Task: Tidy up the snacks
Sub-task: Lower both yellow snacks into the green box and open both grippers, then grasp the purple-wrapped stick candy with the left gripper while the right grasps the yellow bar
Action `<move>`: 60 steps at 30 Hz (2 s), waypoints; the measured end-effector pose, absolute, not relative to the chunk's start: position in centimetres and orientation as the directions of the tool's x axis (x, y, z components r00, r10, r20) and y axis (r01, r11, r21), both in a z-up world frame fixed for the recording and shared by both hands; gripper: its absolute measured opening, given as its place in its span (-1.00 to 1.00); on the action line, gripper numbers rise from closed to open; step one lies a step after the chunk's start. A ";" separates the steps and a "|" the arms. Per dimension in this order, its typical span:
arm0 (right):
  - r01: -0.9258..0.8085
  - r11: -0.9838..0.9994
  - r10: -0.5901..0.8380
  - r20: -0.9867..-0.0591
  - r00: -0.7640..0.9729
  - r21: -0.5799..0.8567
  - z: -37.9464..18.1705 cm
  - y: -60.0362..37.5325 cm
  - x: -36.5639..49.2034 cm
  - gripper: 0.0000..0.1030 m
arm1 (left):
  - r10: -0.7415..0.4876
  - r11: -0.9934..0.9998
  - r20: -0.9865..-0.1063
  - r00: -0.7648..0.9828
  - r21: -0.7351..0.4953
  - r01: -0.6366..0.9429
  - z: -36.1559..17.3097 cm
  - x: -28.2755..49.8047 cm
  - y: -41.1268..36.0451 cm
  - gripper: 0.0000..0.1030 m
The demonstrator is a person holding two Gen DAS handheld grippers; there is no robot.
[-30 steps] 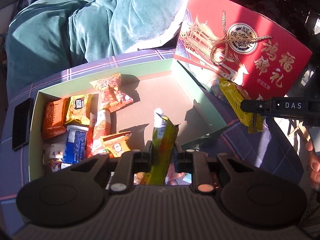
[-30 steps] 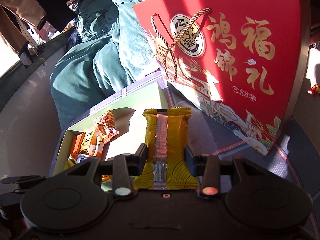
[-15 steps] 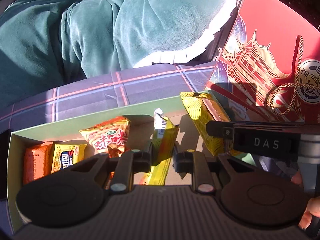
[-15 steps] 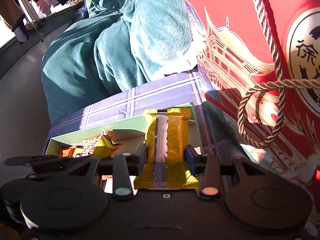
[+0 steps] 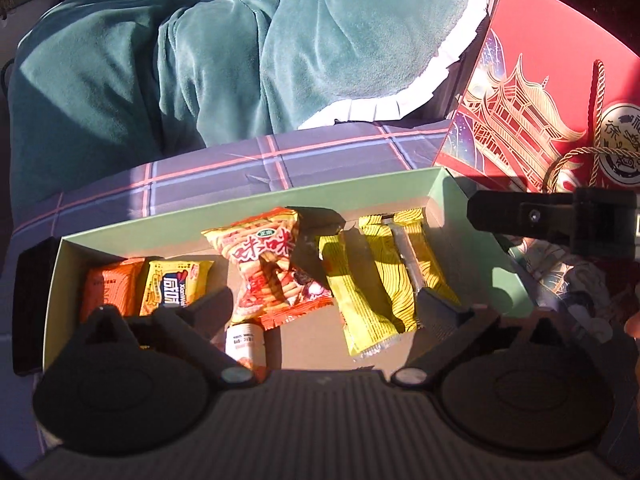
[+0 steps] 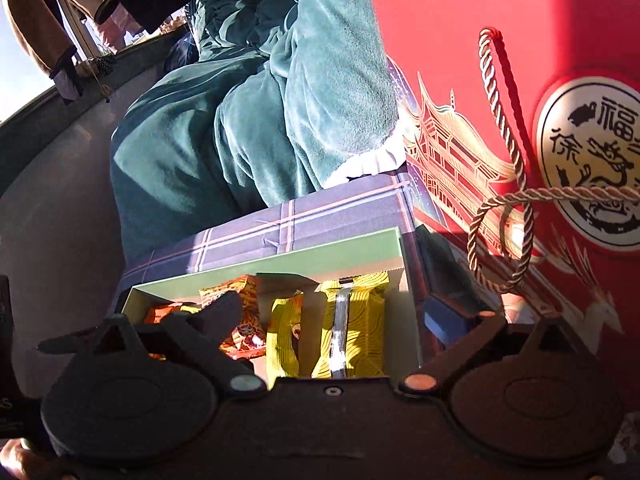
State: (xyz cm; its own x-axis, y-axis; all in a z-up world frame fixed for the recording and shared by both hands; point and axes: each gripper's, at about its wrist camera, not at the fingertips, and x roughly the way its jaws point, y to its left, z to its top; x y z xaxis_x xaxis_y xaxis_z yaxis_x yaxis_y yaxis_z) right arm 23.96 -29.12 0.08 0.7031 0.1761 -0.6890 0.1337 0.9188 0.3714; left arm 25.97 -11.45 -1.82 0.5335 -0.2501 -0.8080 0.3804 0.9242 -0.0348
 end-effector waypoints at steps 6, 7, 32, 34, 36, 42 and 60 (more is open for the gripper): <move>0.126 0.915 0.197 -0.699 0.688 0.382 0.2 -29.2 19.3 1.00 | -0.233 0.926 -0.816 0.529 -0.021 0.377 -1.3 21.0 -9.9 0.99; 0.129 0.915 0.196 -0.702 0.685 0.382 0.2 -29.3 18.4 1.00 | -0.229 0.925 -0.818 0.528 -0.014 0.379 -1.3 20.2 -9.6 0.99; 0.128 0.901 0.280 -0.782 0.556 0.414 -2.7 -25.0 7.1 0.63 | -0.188 0.910 -0.864 0.468 0.026 0.414 -5.8 10.1 -5.6 0.91; 0.114 0.904 0.287 -0.784 0.550 0.411 -2.8 -24.4 6.3 0.26 | -0.197 0.907 -0.864 0.463 0.020 0.422 -6.2 10.0 -5.0 0.75; 0.104 0.903 0.300 -0.787 0.538 0.416 -3.0 -23.6 5.7 -0.02 | -0.212 0.901 -0.864 0.457 0.008 0.433 -6.5 10.1 -4.8 0.50; 0.081 0.910 0.324 -0.819 0.473 0.407 -4.0 -22.0 4.9 -0.18 | -0.229 0.872 -0.871 0.435 0.015 0.489 -7.3 10.5 -5.6 0.28; 0.018 0.969 0.210 -0.857 0.471 0.247 -6.6 -18.7 4.8 -0.51 | -0.233 0.869 -0.894 0.383 -0.015 0.494 -7.7 9.9 -5.8 -0.15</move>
